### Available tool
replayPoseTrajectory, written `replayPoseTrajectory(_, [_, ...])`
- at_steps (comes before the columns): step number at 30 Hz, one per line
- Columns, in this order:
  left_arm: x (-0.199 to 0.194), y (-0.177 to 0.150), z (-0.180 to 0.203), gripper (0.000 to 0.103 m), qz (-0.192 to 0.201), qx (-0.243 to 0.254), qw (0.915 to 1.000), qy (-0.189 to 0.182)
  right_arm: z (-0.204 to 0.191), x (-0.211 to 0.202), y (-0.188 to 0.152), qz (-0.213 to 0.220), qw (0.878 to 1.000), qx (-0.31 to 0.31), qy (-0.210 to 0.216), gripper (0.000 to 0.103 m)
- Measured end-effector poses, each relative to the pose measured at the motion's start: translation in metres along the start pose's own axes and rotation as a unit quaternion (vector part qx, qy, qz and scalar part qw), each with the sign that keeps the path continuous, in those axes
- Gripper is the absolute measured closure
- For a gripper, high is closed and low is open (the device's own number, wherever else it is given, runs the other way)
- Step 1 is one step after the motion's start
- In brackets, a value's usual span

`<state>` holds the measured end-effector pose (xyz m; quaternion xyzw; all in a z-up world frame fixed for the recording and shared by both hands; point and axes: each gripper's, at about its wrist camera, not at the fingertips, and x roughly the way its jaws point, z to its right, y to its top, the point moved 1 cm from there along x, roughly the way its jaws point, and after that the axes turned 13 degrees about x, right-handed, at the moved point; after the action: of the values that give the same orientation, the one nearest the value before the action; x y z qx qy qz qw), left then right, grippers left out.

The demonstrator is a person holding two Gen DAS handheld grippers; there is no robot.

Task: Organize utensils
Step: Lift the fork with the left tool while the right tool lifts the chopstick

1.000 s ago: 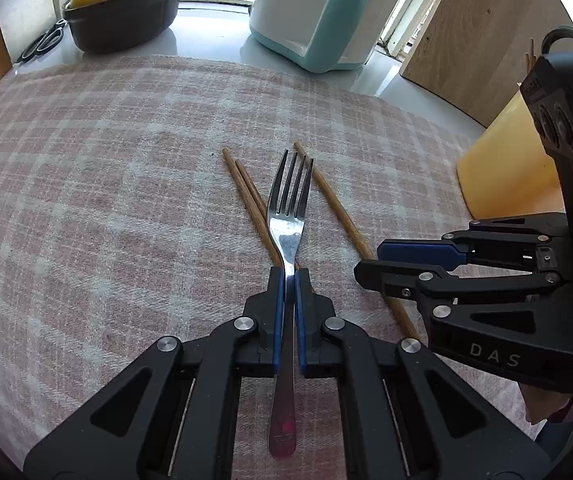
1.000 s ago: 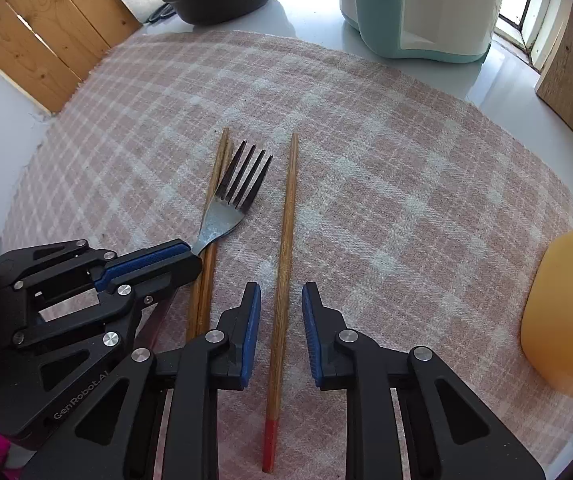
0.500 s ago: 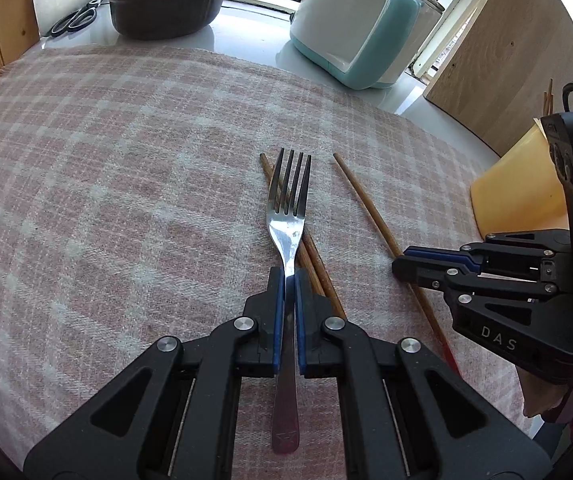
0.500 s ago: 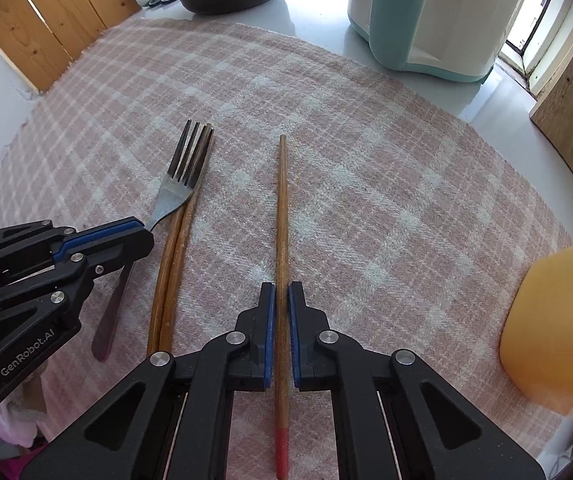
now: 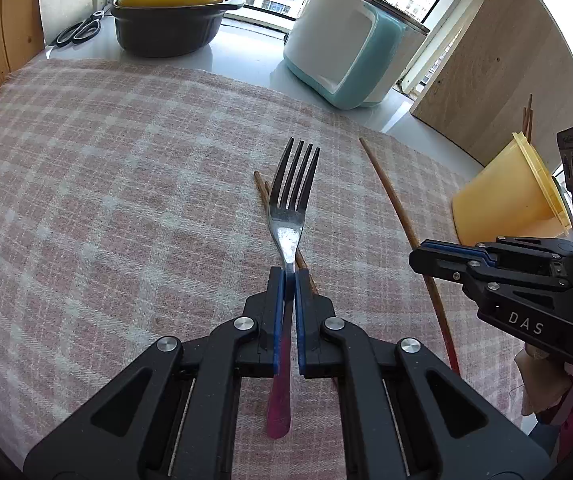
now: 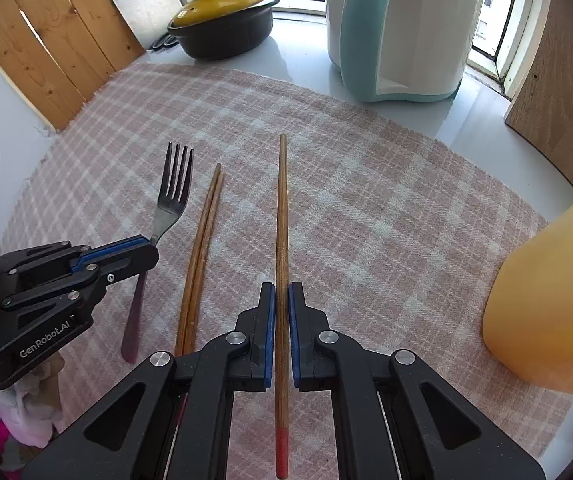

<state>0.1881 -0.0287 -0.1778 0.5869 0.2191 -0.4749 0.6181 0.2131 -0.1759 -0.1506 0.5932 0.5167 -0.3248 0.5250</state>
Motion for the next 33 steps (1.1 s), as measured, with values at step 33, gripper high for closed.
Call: replayPoseTrajectory(33, [0.048, 0.040, 0.054, 0.069, -0.046, 0.133, 0.9899, 0.015, 0.040, -0.057, -0.021, 0.054, 0.997, 0.048, 0.015, 0.098])
